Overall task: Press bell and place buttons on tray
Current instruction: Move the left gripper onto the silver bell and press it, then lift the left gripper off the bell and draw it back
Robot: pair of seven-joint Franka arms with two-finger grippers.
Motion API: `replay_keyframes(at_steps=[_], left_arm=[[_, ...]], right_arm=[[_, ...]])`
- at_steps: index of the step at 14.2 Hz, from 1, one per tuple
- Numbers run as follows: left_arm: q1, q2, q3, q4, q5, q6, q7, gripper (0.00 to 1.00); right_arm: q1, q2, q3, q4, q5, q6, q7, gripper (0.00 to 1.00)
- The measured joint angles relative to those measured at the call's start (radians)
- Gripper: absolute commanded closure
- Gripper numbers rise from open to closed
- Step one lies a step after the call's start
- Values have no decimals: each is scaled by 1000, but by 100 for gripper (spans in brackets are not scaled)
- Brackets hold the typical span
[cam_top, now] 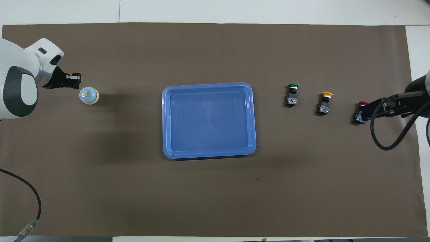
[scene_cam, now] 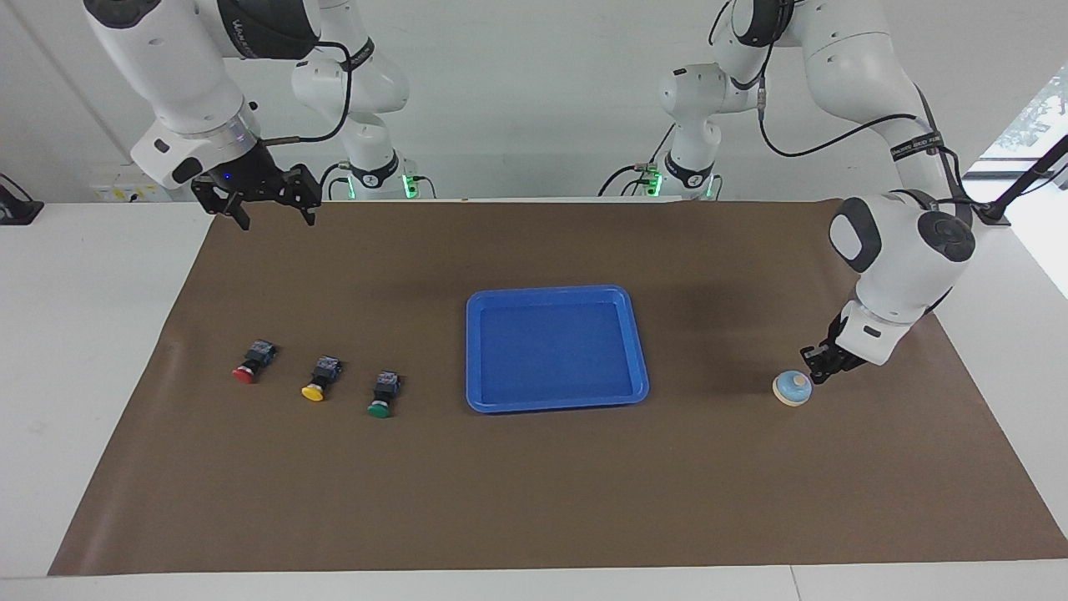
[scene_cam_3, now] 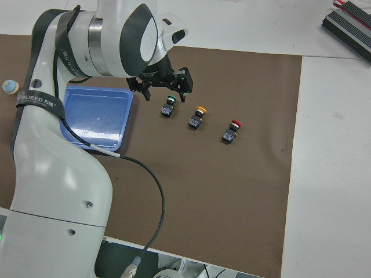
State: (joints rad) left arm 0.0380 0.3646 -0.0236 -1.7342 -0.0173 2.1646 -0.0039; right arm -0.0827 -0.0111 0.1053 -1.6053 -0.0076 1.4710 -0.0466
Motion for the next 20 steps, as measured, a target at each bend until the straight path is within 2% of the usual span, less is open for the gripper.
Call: replay_keyframes(at_steps=[4,12,17,18,20], left_arm=[[0,5,0,-10,0,5,0,100],[-3,2,-3,-97,0,104,0,100],[-5,-4,-4,-88,0,75,0,100],[-5,-14,-5,-72,0,37,0,88],[-5,-68,-5,-25,0,-84,0,42]], right_arm=[[0,0,0,0,0,0,0,0],[0,0,0,0,0,0,0,0],[0,0,0,0,0,0,0,0],[0,0,0,0,0,0,0,0],[0,0,0,0,0,0,0,0]])
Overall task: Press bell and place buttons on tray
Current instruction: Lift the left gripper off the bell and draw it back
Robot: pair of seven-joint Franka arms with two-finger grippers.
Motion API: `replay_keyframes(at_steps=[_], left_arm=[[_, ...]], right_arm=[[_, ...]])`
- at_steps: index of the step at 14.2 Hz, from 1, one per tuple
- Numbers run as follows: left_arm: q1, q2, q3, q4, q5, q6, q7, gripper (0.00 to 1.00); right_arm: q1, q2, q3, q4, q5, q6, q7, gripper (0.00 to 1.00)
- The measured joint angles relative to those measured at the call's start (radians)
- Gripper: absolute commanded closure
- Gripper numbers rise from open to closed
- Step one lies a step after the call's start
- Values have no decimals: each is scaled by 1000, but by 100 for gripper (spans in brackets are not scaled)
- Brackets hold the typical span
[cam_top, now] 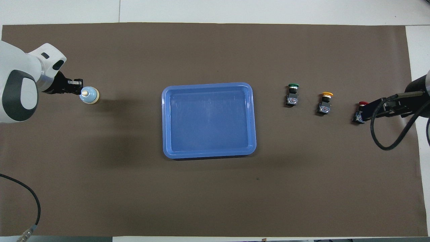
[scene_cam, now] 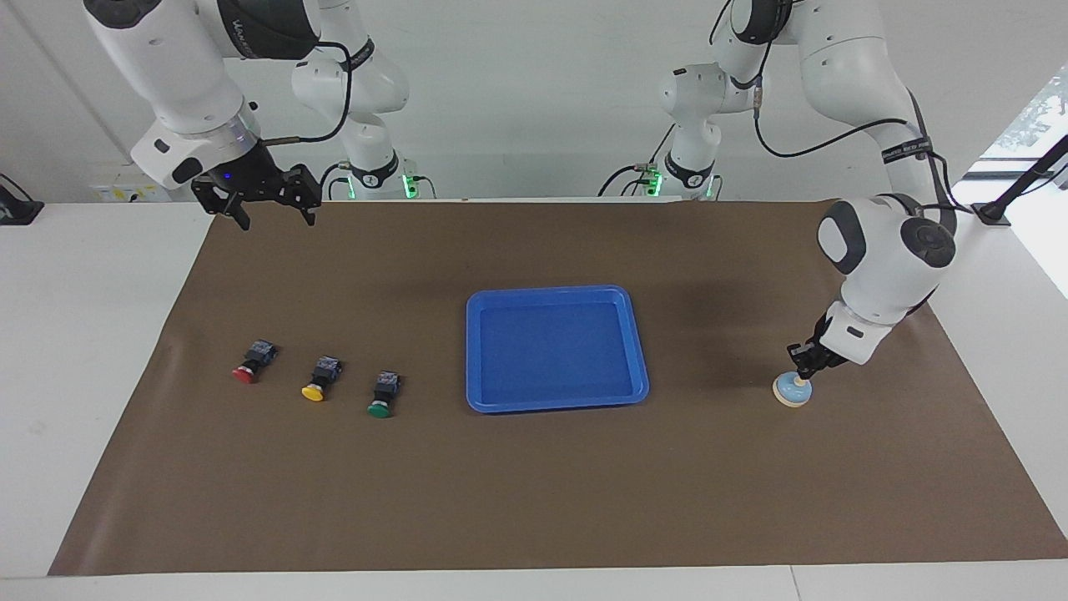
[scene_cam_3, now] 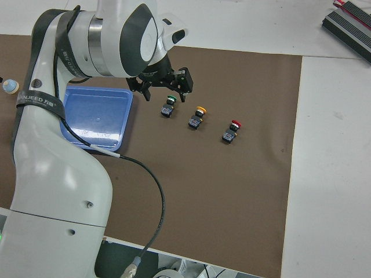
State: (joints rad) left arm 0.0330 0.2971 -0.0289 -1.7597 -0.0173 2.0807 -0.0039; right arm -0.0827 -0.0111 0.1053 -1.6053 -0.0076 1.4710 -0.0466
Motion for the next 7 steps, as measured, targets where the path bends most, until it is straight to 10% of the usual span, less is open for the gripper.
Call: replay_keyframes(at_steps=[3,7], left_arm=[[0,-136,-1,45,0,-179,0,0],[-1,-309,-3,46,0,-344,0,0]], right_arm=[[0,0,0,0,0,0,0,0],[0,0,0,0,0,0,0,0]])
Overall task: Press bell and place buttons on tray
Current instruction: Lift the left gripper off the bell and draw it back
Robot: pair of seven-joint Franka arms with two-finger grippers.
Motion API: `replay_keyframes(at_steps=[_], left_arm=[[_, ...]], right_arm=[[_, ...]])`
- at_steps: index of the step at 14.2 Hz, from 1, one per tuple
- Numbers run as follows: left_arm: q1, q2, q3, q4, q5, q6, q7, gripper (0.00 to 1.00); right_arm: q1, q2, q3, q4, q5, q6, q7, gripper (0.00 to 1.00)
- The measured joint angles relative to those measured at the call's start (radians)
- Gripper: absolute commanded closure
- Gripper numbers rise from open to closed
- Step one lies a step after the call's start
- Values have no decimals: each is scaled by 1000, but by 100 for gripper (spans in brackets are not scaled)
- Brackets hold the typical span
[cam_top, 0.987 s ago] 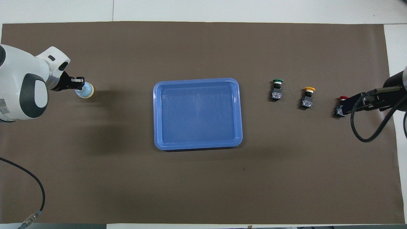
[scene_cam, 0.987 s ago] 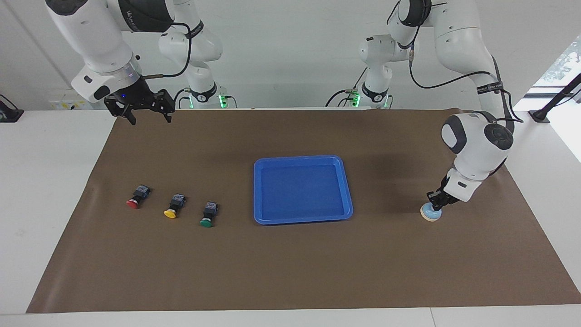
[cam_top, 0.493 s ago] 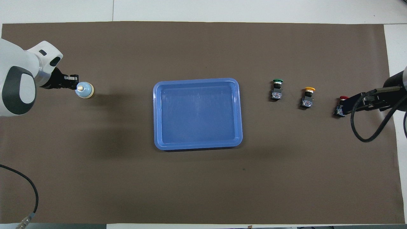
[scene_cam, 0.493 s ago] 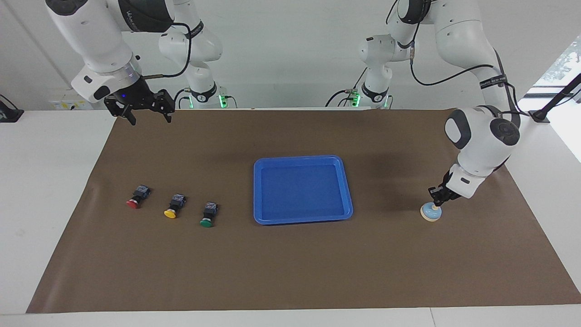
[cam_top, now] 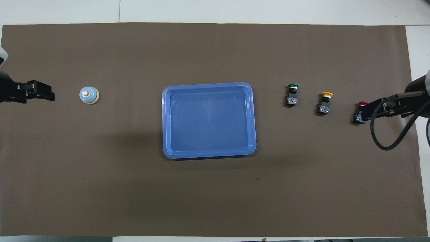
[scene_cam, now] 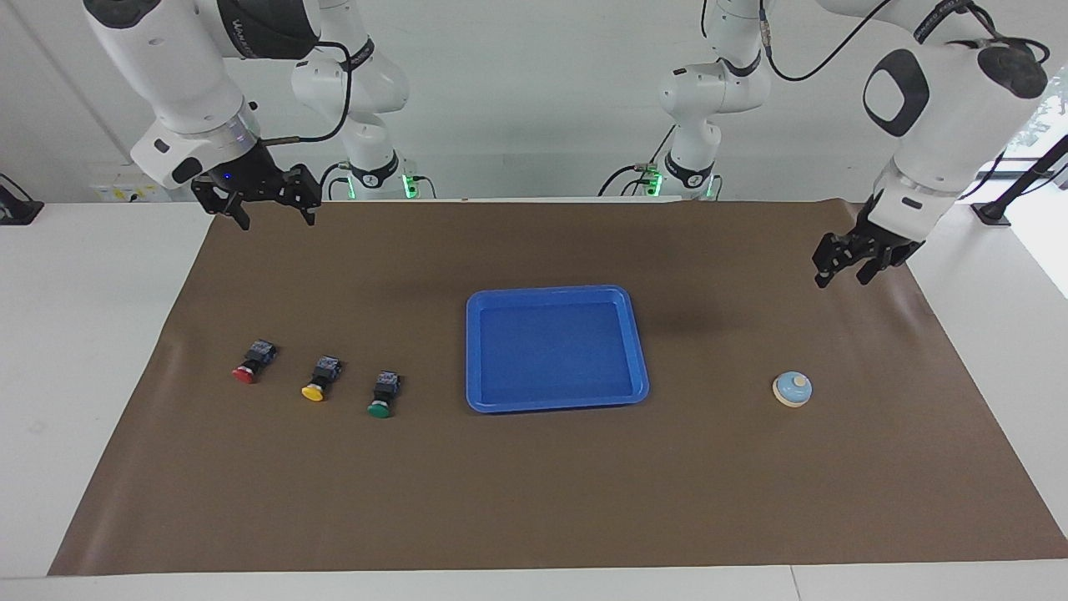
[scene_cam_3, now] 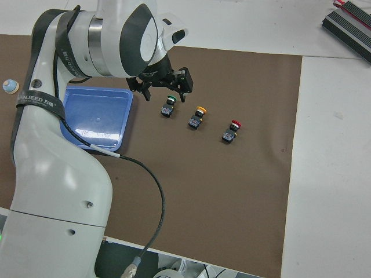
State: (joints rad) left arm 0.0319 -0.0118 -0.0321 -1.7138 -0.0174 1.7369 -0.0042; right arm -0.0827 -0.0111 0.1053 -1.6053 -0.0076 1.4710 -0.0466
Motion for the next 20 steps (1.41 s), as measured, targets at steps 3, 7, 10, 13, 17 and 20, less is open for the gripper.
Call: replay_keyframes(at_steps=[3,7,10,13,17,20], left_arm=[[0,-64,-6,-2,0,-64,0,0],[-1,-70,-10,-9,0,-88,0,0],[-1,-69,-10,-11,0,-107,0,0],[-1,-69,-15,-11,0,-116,0,0],[-1,-70,-16,-13,0,-126,0,0],[0,-70,-14,-13,0,-125,0,0]], right_arm=[[0,0,0,0,0,0,0,0],[0,0,0,0,0,0,0,0],[0,0,0,0,0,0,0,0],[0,0,0,0,0,0,0,0],[0,0,0,0,0,0,0,0],[0,0,0,0,0,-1,0,0]])
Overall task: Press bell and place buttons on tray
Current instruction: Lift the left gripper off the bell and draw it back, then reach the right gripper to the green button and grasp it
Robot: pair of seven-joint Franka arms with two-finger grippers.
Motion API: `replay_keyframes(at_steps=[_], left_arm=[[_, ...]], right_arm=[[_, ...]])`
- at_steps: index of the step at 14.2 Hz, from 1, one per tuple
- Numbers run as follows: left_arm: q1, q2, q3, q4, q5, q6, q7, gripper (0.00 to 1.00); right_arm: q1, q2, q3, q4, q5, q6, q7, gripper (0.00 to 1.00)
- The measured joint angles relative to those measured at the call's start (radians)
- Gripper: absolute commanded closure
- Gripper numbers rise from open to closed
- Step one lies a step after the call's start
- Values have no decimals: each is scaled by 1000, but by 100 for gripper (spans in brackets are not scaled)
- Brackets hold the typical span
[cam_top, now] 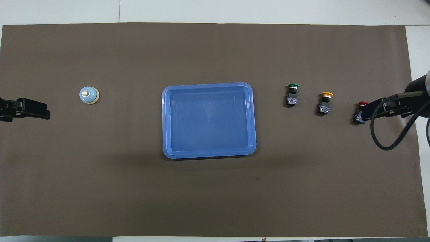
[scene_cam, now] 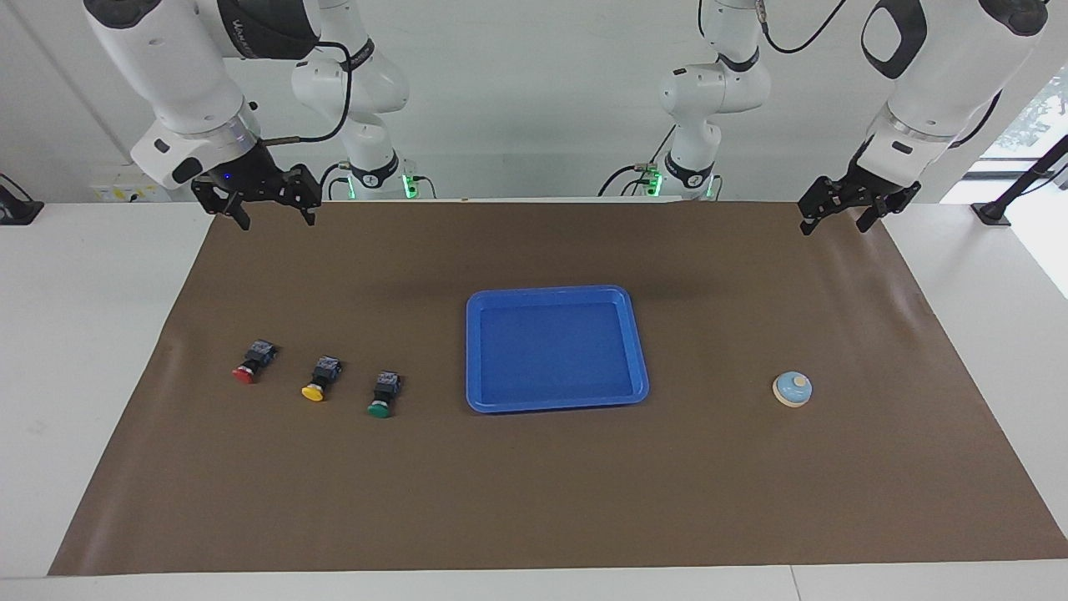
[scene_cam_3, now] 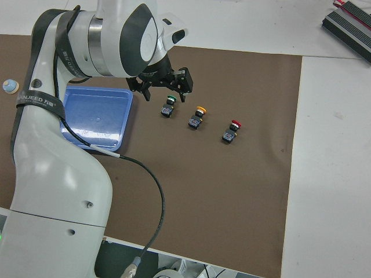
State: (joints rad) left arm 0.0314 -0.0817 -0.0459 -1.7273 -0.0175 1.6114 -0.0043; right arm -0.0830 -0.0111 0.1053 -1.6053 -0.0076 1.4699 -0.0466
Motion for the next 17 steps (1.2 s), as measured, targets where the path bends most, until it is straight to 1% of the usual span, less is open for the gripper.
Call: replay_keyframes(at_steps=[9,11,13,17], left_arm=[[2,0,11,0,0,0,0,0],[2,0,11,0,0,0,0,0],[2,0,11,0,0,0,0,0],[2,0,11,0,0,0,0,0]], right_arm=[[-14,-3,0,0,0,-9,0,0],[-13,-4,0,-5,0,6,3,0],[-11,-9,2,-38,0,60,24,0],[21,-16,5,-157,0,180,132,0]])
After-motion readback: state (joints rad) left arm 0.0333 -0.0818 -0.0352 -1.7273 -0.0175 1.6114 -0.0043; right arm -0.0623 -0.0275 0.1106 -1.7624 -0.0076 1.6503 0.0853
